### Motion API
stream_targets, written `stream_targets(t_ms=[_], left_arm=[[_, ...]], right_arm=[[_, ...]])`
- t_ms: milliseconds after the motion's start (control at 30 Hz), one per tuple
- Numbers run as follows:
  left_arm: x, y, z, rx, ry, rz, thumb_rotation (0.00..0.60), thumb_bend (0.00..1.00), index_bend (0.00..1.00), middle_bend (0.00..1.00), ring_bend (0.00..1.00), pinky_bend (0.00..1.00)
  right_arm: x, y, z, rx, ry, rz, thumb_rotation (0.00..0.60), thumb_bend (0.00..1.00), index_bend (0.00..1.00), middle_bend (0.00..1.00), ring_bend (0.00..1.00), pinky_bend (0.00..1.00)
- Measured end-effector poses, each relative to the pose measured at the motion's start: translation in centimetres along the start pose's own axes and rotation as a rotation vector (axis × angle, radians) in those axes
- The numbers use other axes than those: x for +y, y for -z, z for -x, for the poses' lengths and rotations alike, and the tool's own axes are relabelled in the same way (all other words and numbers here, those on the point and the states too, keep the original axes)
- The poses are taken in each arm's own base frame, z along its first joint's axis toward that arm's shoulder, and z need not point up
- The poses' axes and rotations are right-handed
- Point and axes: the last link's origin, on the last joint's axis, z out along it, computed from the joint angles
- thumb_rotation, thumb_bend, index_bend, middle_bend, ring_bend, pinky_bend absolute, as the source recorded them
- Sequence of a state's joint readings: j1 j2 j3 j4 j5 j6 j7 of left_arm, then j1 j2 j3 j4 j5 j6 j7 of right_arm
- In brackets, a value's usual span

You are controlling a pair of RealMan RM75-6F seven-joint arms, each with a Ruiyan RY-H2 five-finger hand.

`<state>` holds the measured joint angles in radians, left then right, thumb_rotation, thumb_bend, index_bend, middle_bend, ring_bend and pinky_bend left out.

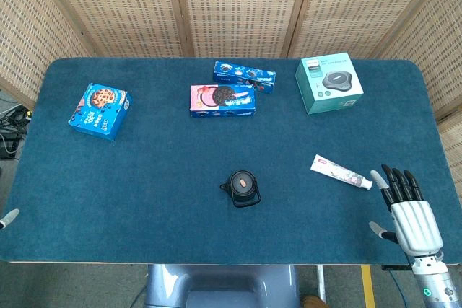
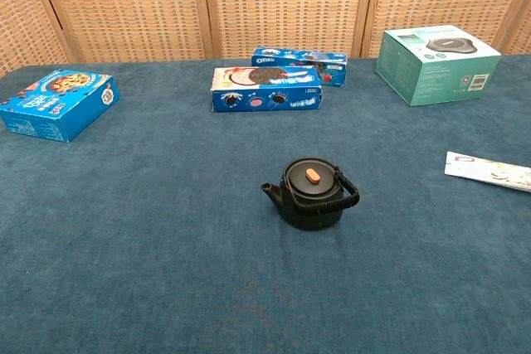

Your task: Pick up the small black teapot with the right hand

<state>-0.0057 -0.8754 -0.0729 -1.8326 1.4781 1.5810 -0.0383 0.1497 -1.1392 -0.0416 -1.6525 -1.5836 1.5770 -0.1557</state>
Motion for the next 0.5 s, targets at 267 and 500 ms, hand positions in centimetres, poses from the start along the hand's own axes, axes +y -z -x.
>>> stream_targets(t_ms=[267,500], left_arm=[[-0.2,-0.1,-0.2,0.006,0.002,-0.001,0.6,0.0,0.0,0.0,0.0,0.0],[-0.1,-0.6,0.1,-0.002,-0.002,-0.012,0.6,0.0,0.0,0.0,0.0,0.0]], right_arm=[[-0.6,0.0,0.4,-0.022,0.017,-0.034,0.6,0.0,0.0,0.0,0.0,0.0],[-3.8,-3.0,0.1,-0.071,0.037,-0.216,0.6,0.0,0.09,0.07,0.04,0.0]])
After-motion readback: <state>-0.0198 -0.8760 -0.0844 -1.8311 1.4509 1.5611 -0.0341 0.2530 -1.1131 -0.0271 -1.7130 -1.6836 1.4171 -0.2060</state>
